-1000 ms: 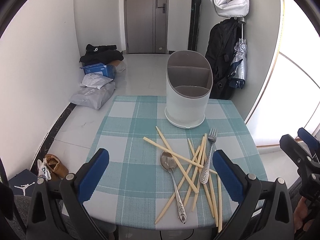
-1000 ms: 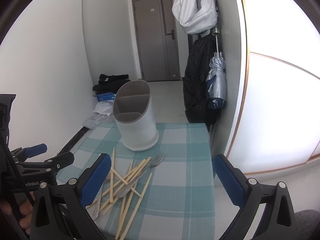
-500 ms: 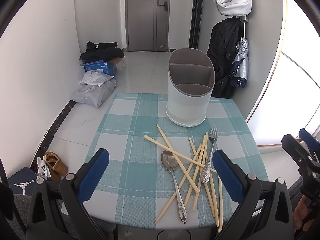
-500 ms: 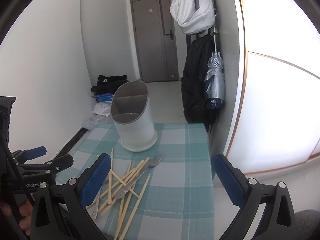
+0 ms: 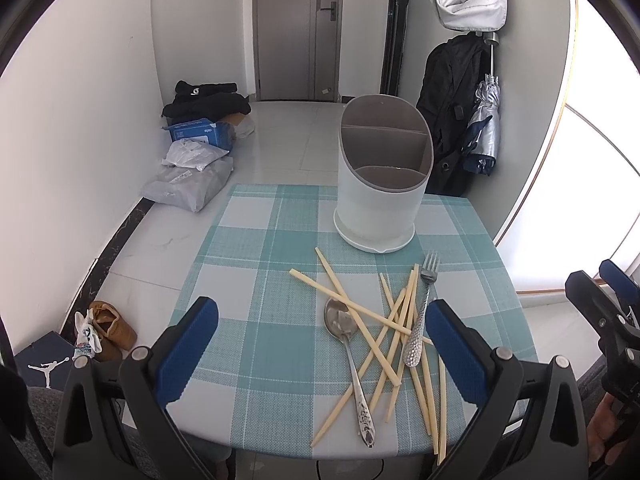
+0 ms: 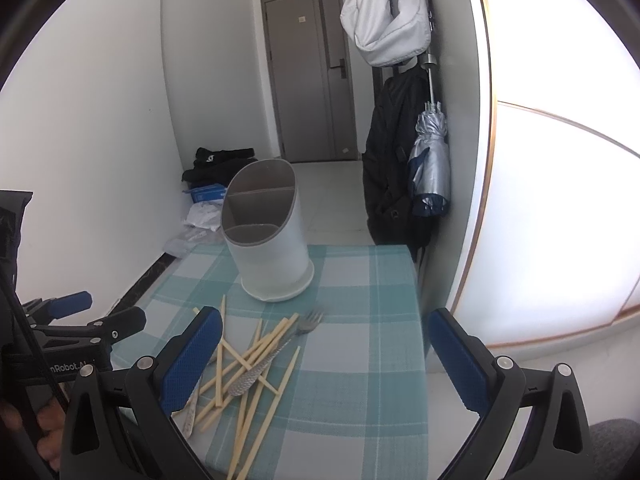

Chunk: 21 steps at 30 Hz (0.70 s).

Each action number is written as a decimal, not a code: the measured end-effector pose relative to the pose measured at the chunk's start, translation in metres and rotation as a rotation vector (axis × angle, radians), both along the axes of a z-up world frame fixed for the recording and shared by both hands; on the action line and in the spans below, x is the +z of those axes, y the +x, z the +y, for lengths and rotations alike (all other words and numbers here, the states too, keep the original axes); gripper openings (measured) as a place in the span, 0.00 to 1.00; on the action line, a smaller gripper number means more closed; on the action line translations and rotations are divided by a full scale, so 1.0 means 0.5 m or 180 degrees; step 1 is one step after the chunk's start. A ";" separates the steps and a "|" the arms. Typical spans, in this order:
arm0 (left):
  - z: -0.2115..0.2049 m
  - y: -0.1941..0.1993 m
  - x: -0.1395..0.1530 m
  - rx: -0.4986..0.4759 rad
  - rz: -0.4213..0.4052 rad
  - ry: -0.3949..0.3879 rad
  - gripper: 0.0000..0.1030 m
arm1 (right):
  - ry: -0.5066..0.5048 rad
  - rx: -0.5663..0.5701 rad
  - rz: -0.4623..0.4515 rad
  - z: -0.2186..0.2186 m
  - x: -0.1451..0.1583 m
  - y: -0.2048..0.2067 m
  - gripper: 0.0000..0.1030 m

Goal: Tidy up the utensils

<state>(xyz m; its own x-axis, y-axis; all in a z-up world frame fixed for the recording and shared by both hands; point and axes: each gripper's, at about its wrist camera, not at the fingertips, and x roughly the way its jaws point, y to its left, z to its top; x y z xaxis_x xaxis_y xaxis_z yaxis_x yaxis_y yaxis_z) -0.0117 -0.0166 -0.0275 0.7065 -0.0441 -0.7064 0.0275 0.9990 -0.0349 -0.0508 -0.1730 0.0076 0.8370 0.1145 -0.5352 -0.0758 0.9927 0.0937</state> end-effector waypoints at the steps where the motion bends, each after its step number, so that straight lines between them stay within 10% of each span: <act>1: -0.001 0.000 0.000 -0.0001 -0.0002 0.0005 0.99 | 0.0002 0.0001 -0.0001 0.000 0.000 0.000 1.00; 21: 0.020 0.019 -0.014 0.0130 0.0167 -0.0082 0.99 | -0.0005 -0.0057 0.0289 0.005 -0.029 0.045 1.00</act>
<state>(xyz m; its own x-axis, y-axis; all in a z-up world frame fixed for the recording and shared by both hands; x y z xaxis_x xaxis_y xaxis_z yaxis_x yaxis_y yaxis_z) -0.0021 -0.0065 -0.0345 0.6700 -0.0348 -0.7415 -0.0158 0.9980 -0.0611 -0.0285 -0.1706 -0.0068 0.7869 0.0989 -0.6091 -0.0492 0.9940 0.0979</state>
